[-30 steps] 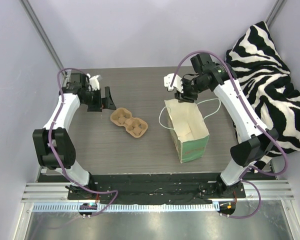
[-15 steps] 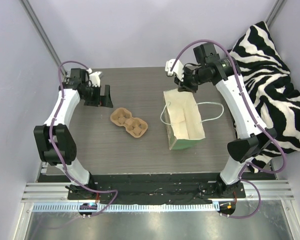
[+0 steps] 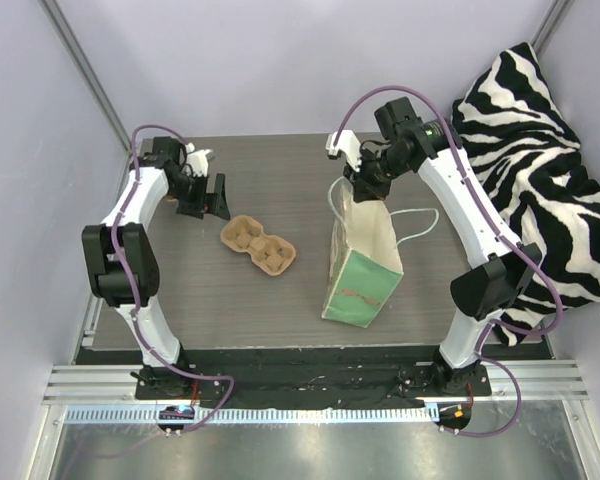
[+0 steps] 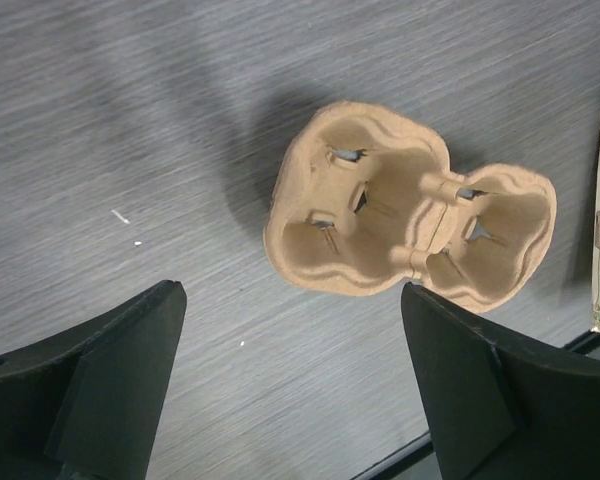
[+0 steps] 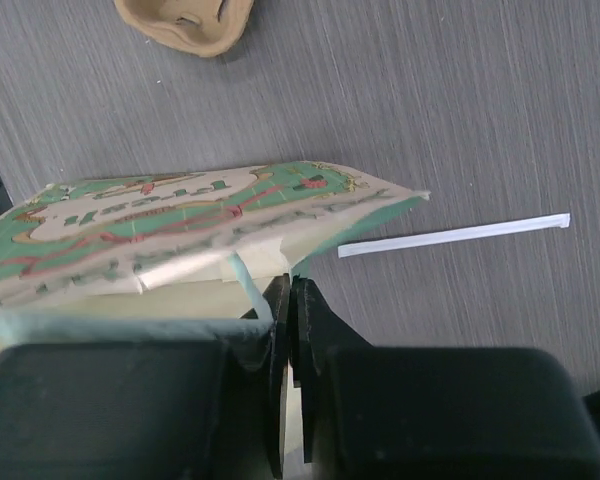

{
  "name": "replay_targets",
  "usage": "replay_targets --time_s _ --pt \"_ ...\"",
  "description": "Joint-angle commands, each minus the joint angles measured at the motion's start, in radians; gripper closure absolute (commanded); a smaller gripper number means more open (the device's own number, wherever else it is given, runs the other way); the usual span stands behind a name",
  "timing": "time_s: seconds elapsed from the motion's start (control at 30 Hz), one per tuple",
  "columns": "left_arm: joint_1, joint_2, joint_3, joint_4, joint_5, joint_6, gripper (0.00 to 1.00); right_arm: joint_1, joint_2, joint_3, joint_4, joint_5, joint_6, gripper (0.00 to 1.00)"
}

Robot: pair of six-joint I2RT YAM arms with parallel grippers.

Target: Pack the takeout coffee

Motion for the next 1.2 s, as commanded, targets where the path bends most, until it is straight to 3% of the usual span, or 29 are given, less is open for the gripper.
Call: replay_targets --time_s 0.0,0.23,0.5,0.63,0.9,1.17 --pt "-0.008 0.026 0.049 -0.029 0.033 0.015 0.1 0.0 0.007 0.035 -0.007 0.014 0.018 0.87" --pt "-0.007 0.079 0.088 -0.052 0.042 -0.011 0.17 -0.009 0.02 0.058 -0.038 0.022 0.003 0.69" --pt "-0.005 0.115 0.103 -0.071 0.094 0.008 0.21 -0.018 0.032 0.093 -0.066 0.02 -0.004 0.69" --pt "-0.005 0.127 0.104 -0.065 0.11 0.018 0.23 -0.018 0.041 0.138 -0.105 0.011 -0.005 0.64" --pt "-0.007 0.187 0.111 -0.062 0.125 0.022 0.41 -0.021 0.043 0.149 -0.124 0.013 0.003 0.62" --pt "-0.007 0.219 0.098 -0.048 0.108 0.031 0.46 -0.023 0.064 0.156 -0.127 0.013 0.0 0.63"
